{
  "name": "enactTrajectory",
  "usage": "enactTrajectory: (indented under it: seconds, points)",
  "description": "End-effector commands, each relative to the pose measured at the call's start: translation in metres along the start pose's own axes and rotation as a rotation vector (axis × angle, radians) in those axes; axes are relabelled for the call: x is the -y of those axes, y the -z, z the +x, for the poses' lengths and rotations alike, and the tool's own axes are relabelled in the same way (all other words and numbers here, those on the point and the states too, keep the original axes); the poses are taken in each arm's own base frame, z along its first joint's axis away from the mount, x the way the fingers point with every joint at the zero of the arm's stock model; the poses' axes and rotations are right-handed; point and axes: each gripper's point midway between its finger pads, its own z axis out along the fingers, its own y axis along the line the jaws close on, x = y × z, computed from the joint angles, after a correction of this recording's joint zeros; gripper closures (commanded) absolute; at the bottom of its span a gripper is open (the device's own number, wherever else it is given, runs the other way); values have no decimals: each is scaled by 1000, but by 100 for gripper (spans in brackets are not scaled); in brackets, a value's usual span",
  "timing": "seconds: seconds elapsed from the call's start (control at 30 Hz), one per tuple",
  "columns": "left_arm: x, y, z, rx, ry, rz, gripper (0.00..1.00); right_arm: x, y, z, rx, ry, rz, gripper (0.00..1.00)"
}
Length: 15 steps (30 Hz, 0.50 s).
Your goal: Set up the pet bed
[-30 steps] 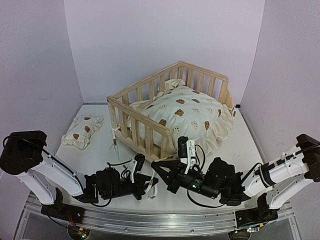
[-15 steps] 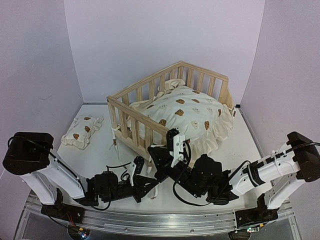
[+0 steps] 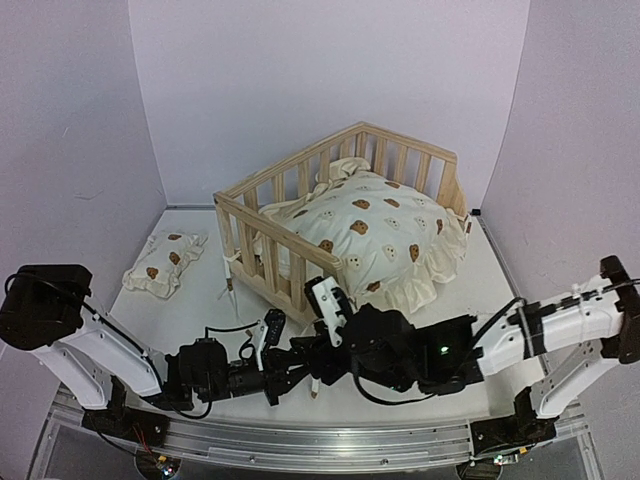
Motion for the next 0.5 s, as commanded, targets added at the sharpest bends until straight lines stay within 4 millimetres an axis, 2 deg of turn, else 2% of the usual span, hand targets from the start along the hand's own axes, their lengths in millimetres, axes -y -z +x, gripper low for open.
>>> enactTrajectory:
  seconds: [0.0, 0.1, 0.2, 0.27, 0.33, 0.43, 0.47]
  points:
    - [27, 2, -16, 36, 42, 104, 100, -4, 63, 4, -218, -121, -146, 37]
    - [28, 1, -19, 37, 92, 106, 100, 3, 90, 34, -331, -141, -210, 31]
    - [34, -2, -21, 24, 135, 128, 100, 11, 103, 44, -315, -122, -246, 25]
    - [38, -6, -21, 15, 148, 140, 100, 13, 96, 36, -266, -101, -246, 23]
    - [39, -8, -21, 13, 154, 144, 100, 8, 90, 29, -242, -96, -245, 30]
    - [38, -8, -27, 28, 184, 129, 100, -6, 88, 52, -173, -103, -380, 34]
    - [38, -8, -28, 32, 191, 128, 100, -14, 90, 45, -104, -92, -438, 35]
